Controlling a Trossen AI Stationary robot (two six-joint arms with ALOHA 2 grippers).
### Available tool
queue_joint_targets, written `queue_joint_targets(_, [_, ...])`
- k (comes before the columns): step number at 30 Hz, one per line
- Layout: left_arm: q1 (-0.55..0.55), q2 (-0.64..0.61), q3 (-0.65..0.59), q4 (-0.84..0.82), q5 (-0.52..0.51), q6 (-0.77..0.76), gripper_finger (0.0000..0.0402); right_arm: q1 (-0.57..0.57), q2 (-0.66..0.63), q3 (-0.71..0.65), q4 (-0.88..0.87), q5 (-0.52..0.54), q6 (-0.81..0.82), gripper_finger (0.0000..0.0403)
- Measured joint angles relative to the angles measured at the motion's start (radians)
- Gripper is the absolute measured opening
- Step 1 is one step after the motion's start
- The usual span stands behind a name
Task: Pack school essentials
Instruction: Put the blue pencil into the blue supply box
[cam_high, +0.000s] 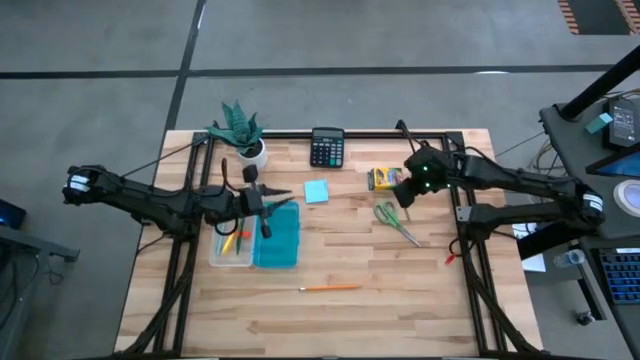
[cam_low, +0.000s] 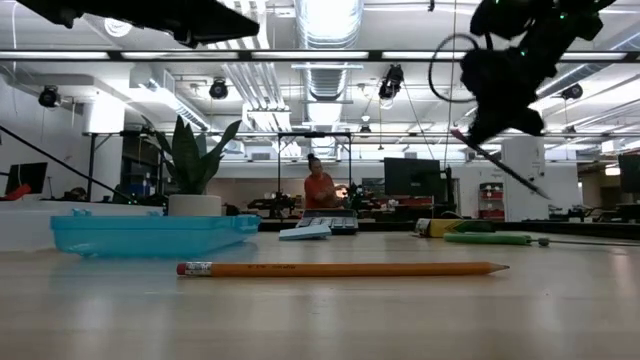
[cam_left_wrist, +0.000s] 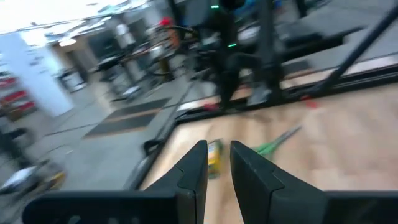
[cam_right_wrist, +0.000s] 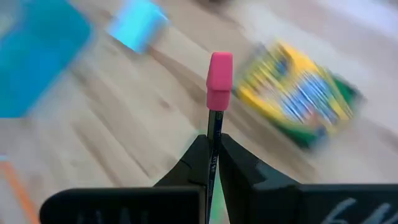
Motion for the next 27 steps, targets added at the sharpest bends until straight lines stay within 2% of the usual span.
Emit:
queue_joint_targets(3, [0.000,0.016,0.000,0.037,0.043,-0.024,0.0052,0.074,-0.013,-0.031,0.187,0.000,-0.049,0.0013])
queue_joint_targets(7, [0.000,0.058,0.000,0.066,0.048,-0.088,0.0052,0.167,0.008,-0.070,0.443,0.001,-0.151,0.0013])
queue_joint_targets(12, [0.000,0.131,0.000,0.117,0.056,-0.239,0.0052,0.270,0.077,-0.113,0.756,-0.003,-0.260,0.0013])
queue_joint_targets(19, [0.000,0.254,0.000,0.270,0.178,-0.342,0.0052,0.361,0.227,-0.117,1.059,-0.033,-0.337,0.0013])
queue_joint_targets(27, [0.000,0.407,0.009,0.428,0.198,-0.427,0.0052,0.391,0.382,-0.117,1.345,-0.105,-0.361,0.0013])
